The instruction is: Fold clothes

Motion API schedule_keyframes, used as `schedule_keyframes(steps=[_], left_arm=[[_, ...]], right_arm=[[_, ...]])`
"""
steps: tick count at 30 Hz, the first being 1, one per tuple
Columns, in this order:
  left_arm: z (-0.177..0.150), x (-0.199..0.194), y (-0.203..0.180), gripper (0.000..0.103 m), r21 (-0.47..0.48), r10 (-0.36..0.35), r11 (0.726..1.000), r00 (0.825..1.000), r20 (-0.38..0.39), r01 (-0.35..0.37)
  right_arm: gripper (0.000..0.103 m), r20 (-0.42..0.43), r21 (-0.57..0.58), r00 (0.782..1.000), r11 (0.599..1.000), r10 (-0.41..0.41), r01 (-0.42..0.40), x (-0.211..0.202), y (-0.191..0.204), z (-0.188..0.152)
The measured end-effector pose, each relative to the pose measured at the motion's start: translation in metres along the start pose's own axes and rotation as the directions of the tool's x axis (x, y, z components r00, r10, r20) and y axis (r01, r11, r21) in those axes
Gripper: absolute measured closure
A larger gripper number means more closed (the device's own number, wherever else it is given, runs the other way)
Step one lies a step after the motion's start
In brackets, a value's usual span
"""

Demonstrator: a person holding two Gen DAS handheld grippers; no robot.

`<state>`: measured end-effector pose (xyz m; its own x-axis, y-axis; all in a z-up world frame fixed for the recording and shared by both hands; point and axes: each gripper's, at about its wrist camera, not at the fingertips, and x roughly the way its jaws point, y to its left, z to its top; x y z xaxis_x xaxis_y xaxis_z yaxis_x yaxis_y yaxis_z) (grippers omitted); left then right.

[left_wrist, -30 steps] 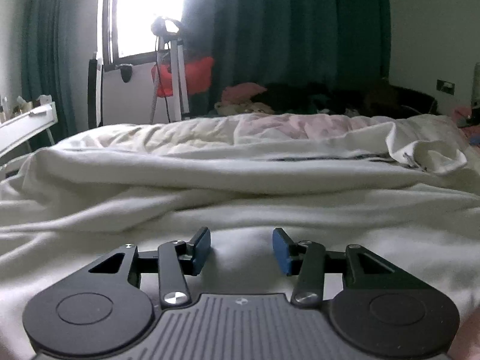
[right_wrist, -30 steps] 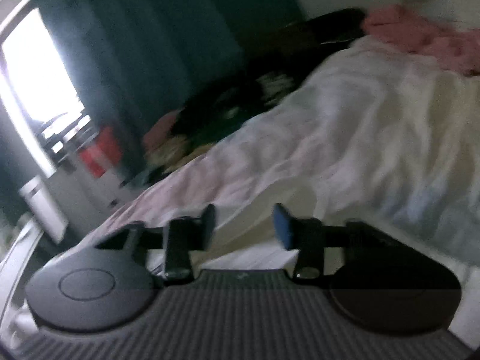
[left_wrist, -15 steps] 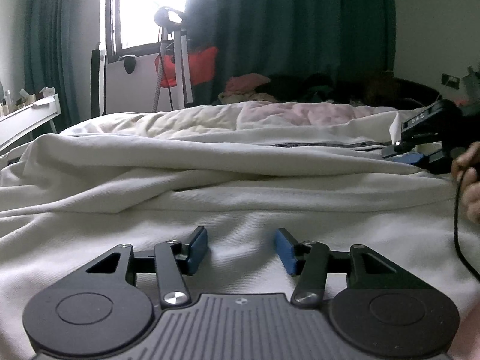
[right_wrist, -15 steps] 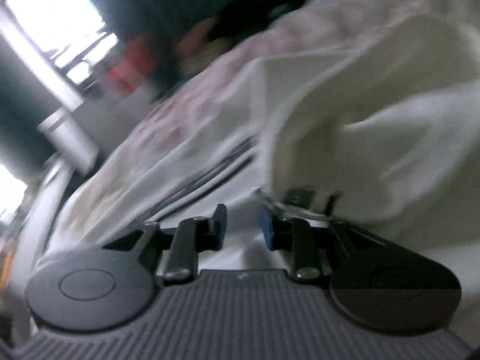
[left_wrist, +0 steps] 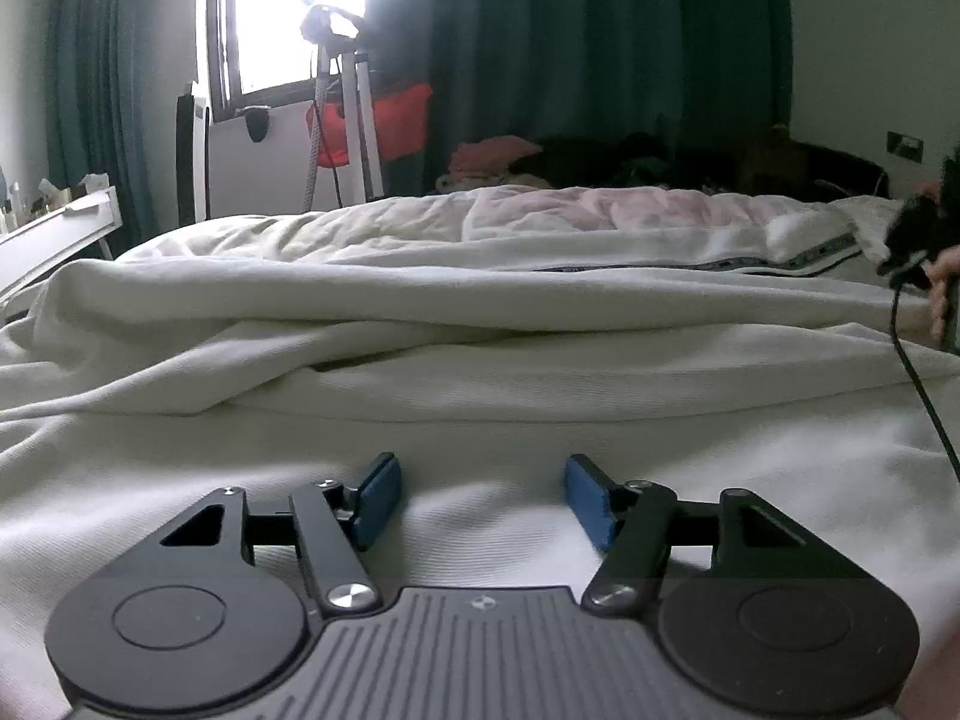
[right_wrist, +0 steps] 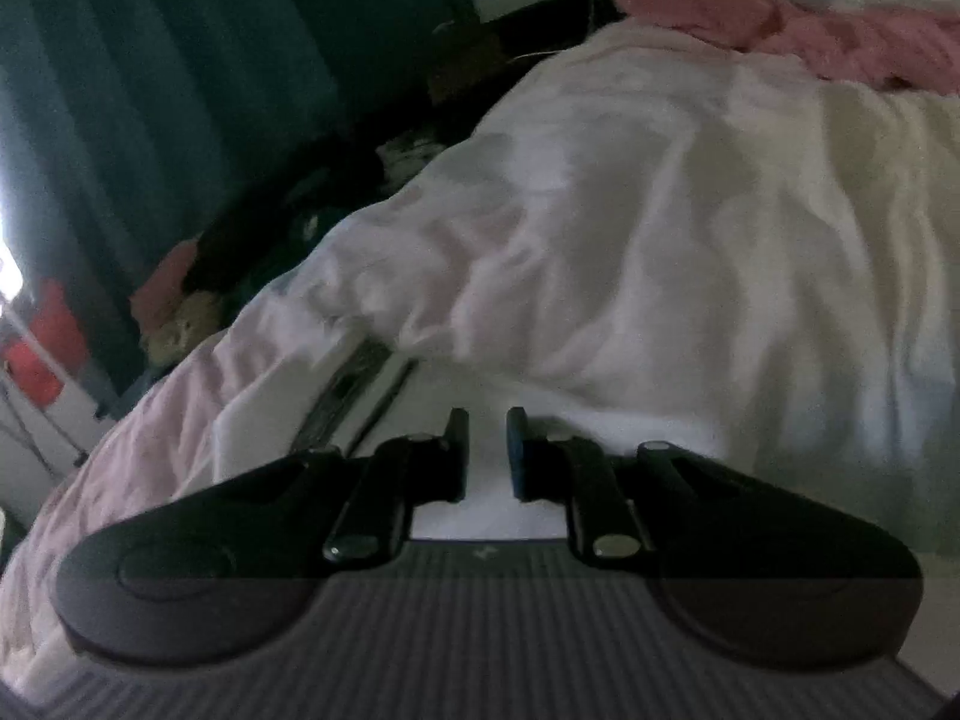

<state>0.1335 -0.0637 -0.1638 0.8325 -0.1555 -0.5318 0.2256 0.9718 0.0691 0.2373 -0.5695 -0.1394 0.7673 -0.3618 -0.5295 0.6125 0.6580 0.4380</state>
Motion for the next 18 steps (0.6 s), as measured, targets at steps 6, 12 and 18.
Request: schedule_keyframes(steps=[6, 12, 18], left_arm=[[0.001, 0.0, -0.002, 0.036, 0.01, 0.002, 1.0, 1.0, -0.007, -0.002], [0.01, -0.013, 0.0, 0.033, 0.008, 0.002, 1.0, 1.0, -0.002, -0.002], [0.024, -0.062, 0.02, 0.029, -0.048, -0.001, 0.999, 0.999, 0.039, 0.003]], right_arm=[[0.083, 0.014, -0.053, 1.0, 0.999, 0.006, -0.006, -0.021, -0.005, -0.001], [0.083, -0.047, -0.236, 0.992, 0.964, 0.116, -0.124, -0.087, 0.026, -0.024], [0.083, -0.101, -0.342, 0.962, 0.899, 0.252, -0.272, -0.179, 0.063, -0.033]])
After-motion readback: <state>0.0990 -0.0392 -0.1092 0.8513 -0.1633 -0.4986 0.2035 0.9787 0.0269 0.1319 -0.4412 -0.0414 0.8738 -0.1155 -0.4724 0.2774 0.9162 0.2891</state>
